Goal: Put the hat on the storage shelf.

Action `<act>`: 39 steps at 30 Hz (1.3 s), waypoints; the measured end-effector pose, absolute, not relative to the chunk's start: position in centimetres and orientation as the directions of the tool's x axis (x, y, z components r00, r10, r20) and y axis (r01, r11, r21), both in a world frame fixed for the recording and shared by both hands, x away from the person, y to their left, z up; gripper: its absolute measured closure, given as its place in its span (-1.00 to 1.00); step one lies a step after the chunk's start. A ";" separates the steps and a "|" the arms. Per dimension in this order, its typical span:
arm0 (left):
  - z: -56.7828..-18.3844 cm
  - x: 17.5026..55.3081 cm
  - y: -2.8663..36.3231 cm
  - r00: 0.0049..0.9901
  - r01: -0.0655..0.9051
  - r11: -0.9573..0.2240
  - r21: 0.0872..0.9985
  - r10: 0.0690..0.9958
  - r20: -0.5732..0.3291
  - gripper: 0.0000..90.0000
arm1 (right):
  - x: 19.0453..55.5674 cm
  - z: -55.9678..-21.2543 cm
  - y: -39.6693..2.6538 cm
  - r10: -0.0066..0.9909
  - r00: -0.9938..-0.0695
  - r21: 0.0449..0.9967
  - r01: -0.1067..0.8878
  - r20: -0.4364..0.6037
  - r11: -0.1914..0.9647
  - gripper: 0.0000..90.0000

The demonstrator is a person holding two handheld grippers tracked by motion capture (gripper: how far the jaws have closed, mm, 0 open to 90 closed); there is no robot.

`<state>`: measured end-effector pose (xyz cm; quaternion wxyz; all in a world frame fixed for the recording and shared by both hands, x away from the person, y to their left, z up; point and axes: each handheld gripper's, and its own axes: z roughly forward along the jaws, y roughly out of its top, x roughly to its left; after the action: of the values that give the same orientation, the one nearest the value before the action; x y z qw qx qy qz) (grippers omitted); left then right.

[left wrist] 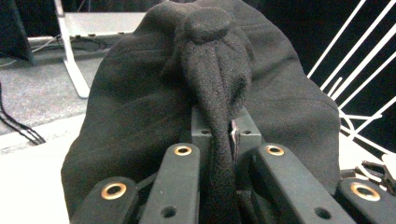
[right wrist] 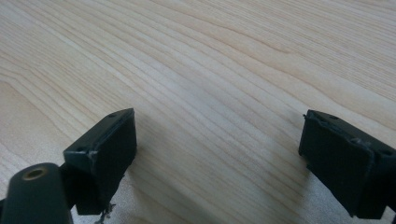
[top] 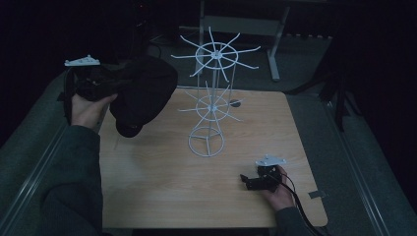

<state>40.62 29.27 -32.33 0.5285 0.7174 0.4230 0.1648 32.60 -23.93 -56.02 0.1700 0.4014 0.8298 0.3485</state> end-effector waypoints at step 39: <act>-27.2 38.7 29.3 0.633 0.326 -0.027 0.945 0.748 -0.198 0.87 | 32.6 -56.0 -23.9 0.786 -0.618 0.715 0.549 -0.002 0.434 -0.76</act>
<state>38.65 29.26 -27.23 0.5799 0.6930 0.3878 0.1819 32.60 -23.91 -56.01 0.1700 0.4023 0.8294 0.3483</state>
